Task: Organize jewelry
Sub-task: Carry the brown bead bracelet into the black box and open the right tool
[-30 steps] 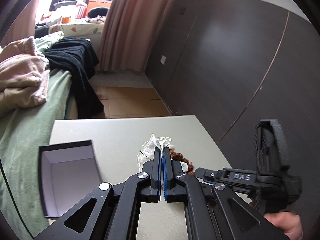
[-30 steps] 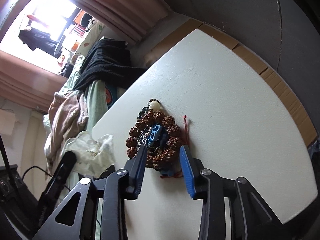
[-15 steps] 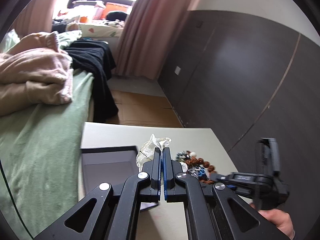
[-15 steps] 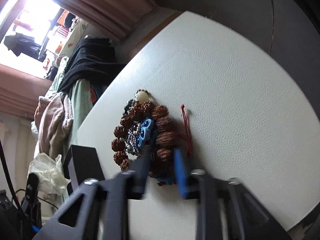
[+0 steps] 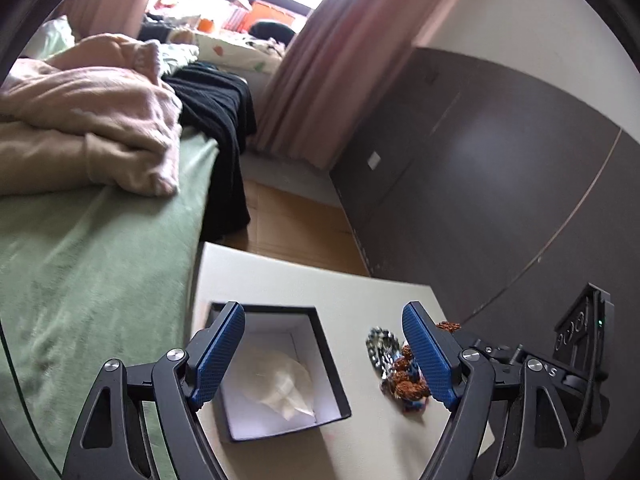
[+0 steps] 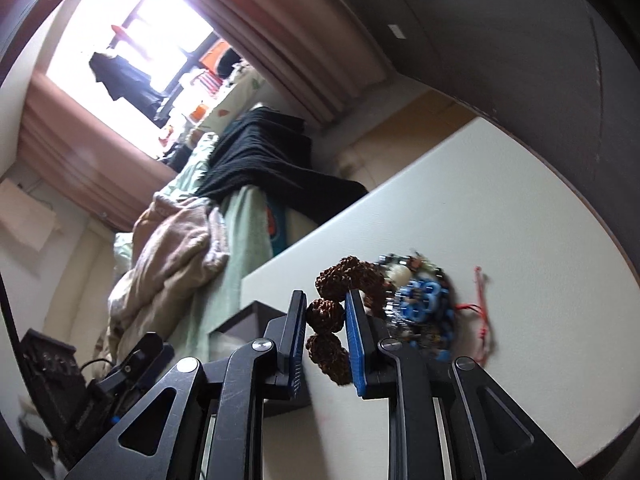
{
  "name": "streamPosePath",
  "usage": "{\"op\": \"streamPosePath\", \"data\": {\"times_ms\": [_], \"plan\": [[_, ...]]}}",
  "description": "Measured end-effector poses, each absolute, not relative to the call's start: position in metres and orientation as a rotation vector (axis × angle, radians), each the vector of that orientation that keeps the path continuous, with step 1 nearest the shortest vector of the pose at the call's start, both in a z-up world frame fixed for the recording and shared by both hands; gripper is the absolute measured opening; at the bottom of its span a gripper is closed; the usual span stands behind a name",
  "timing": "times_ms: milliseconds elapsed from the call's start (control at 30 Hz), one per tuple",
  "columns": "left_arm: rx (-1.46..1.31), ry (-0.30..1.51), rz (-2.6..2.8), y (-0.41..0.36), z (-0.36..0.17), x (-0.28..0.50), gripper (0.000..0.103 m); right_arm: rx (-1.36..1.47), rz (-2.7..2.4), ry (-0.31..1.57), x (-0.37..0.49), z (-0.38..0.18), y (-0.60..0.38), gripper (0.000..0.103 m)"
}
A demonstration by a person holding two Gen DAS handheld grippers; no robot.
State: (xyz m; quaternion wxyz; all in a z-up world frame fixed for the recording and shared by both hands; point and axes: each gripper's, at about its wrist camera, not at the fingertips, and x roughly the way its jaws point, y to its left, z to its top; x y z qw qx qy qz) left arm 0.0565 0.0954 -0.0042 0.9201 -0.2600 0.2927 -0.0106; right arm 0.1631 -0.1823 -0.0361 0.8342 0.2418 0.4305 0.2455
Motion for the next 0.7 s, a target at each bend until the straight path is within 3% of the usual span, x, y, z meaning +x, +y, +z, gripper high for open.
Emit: {"op": "streamPosePath", "data": {"times_ms": [300, 533, 700], "plan": [[-0.572, 0.571, 0.074, 0.133, -0.002, 0.044, 0.082, 0.455, 0.718, 0.835, 0.149, 0.005, -0.126, 0.021], [-0.615, 0.543, 0.127, 0.153, 0.0, 0.037, 0.082, 0.406, 0.862, 0.926, 0.148, 0.007, -0.084, 0.021], [-0.611, 0.546, 0.12, 0.142, 0.003, 0.043, 0.082, 0.366, 0.771, 1.008, 0.171, 0.004, -0.094, 0.027]]}}
